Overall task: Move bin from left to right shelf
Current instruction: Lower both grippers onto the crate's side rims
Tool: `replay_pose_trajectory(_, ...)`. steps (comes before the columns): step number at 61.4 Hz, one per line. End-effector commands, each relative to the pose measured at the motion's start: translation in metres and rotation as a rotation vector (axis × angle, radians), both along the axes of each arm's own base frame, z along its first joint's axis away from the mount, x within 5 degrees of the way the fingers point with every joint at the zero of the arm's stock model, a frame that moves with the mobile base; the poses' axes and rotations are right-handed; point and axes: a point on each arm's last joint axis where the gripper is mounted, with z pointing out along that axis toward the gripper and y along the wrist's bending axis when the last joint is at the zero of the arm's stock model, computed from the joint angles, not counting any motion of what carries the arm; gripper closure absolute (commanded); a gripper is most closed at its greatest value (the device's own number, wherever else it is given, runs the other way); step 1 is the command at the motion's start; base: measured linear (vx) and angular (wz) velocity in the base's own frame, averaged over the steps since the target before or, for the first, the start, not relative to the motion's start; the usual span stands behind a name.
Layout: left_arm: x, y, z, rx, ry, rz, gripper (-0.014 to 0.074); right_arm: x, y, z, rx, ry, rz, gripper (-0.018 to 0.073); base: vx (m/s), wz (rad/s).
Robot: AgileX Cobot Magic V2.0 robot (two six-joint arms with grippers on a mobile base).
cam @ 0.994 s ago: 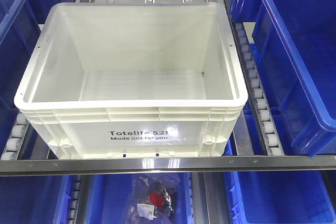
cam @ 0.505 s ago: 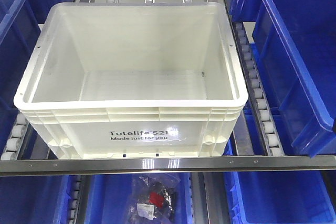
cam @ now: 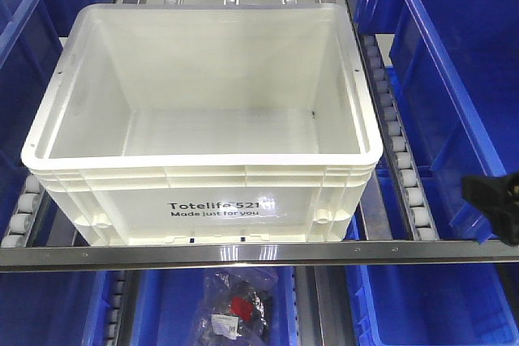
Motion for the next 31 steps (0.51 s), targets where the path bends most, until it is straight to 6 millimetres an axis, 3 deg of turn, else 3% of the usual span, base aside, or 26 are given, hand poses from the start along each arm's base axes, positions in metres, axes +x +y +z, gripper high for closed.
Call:
replay_pose_trajectory(1,0.020,-0.004,0.015,-0.013,-0.026,-0.019,0.0011,0.017,0.008,0.019,0.005,-0.020,0.024,-0.0036,0.00,0.00)
replay_pose_trajectory(24,0.113,-0.024,0.010,-0.086,0.051,-0.155,0.0011,0.099,0.037,0.038,0.062,0.111,0.060,-0.0035,0.00,0.00)
replay_pose_trajectory(31,0.133,-0.025,0.007,-0.078,0.078,-0.164,0.0011,0.122,0.043,0.036,0.044,0.114,0.080,-0.0035,0.00,0.00)
